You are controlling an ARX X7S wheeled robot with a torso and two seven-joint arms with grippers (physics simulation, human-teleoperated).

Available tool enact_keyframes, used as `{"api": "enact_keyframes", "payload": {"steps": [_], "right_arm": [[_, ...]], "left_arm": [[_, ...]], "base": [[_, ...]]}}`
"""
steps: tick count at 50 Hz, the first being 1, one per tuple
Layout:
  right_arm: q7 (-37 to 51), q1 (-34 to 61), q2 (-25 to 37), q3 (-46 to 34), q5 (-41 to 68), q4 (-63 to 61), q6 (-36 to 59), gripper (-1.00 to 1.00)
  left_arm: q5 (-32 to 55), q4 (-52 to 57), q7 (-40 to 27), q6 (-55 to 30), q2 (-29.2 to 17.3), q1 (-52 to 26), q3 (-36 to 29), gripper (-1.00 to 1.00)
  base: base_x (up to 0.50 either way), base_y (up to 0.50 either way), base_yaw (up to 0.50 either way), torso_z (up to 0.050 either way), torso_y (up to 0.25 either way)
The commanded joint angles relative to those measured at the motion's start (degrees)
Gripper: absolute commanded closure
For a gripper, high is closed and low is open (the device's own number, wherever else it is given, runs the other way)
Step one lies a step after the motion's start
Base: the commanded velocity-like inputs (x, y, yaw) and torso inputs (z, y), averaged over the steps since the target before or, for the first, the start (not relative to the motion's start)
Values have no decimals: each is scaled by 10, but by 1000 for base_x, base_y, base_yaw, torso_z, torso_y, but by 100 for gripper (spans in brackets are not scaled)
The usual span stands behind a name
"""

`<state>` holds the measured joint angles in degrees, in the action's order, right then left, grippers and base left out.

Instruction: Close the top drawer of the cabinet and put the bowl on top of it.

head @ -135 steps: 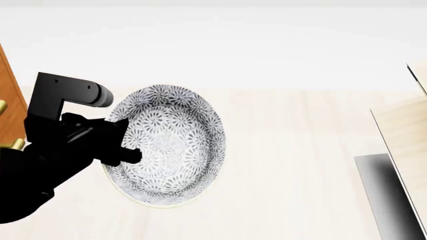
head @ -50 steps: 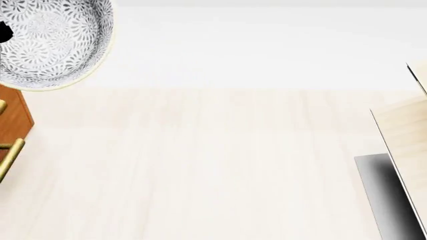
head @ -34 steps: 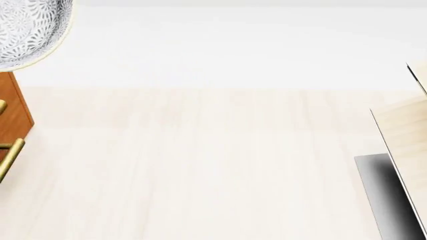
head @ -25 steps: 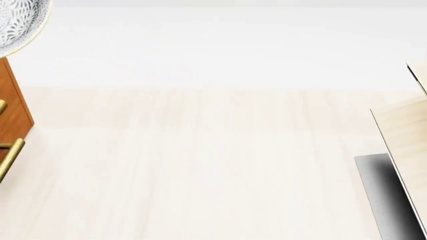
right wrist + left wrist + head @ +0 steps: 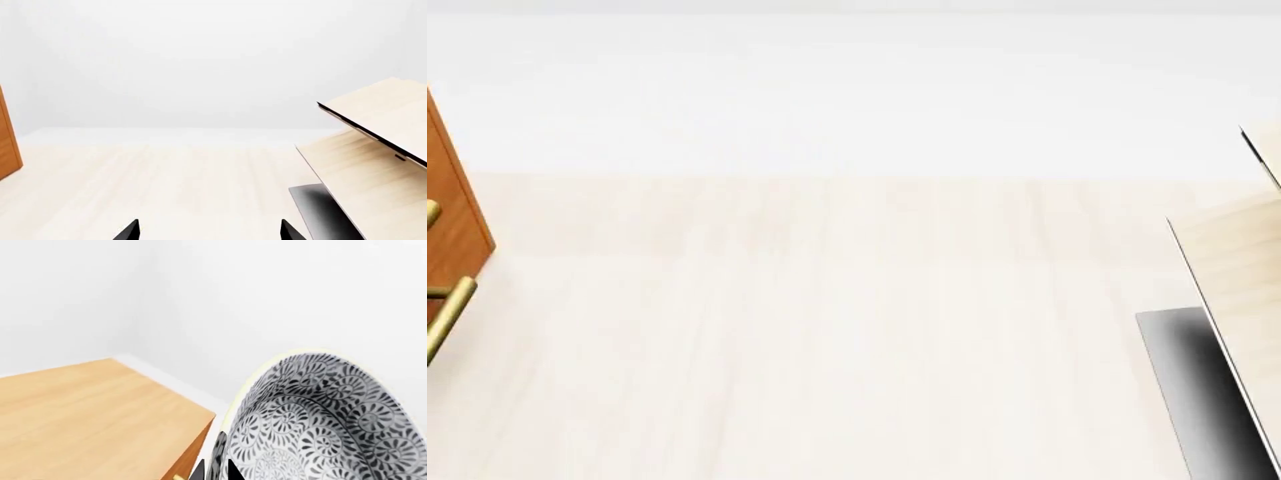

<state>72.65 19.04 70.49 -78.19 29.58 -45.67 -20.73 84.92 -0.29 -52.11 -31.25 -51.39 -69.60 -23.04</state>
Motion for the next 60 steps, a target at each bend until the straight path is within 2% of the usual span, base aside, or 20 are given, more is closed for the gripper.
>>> {"api": "enact_keyframes", "payload": {"steps": [1,18,39,50,60], "right_arm": [[-3,3,-3,3,5,0,4,-100],[-6,4,-9,6,12,8,10,-100],[-3,32,-20,22,53,-1,47,-100],[1,40,-16,33,62,-6,47,-100],[-1,57,-19,37,80,-21,79,-100]], "left_arm": [[-5,-10,2,15,-9,9,15,100],[-23,-77,7,21,6,-25,16,100],[-69,-182,49,20,22,-80,-3,100],[-107,-263,82,27,48,-122,-22,100],[-116,-295,100,48,48,-122,-16,100]], "base": [[0,0,0,0,0],[0,0,0,0,1],[0,0,0,0,0],[0,0,0,0,1],[0,0,0,0,0]]}}
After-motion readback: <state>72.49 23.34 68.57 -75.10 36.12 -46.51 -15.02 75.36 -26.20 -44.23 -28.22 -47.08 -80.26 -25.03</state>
